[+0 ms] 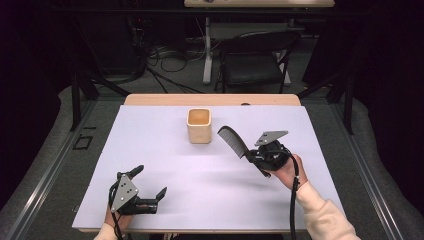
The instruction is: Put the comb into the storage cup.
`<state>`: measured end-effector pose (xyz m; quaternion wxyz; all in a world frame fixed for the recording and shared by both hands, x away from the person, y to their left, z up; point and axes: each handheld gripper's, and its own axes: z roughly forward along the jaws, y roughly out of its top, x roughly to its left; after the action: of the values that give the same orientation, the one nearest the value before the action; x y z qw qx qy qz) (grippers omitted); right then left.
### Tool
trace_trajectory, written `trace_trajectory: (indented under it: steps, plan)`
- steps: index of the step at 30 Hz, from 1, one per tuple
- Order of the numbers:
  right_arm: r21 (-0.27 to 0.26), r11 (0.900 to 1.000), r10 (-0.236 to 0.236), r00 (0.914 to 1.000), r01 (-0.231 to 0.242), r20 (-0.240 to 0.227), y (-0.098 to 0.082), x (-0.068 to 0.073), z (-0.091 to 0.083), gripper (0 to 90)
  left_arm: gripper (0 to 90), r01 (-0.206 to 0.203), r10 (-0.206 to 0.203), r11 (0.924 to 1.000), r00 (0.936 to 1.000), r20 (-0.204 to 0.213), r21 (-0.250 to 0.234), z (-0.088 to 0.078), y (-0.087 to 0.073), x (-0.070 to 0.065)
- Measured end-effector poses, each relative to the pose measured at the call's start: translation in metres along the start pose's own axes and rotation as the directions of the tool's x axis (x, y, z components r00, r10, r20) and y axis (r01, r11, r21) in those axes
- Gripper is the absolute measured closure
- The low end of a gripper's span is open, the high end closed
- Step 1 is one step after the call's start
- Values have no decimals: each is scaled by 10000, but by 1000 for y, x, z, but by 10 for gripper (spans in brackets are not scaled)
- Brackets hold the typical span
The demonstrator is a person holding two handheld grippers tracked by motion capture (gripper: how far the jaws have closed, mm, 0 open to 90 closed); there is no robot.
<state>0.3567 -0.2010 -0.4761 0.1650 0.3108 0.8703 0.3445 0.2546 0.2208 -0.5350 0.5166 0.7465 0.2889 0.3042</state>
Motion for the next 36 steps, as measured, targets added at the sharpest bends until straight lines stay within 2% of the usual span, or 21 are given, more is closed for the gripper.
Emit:
trace_trajectory:
  steps: [14,36]
  plan:
    - [-779,9970,49,9999,-41,97,3,2,0,722,0,-11,11,10000,10000,-18,-5,0,0,0]
    - [-1499,9885,230,9995,-194,218,8,4,3,722,0,-3,3,10000,10000,-22,16,0,0,0]
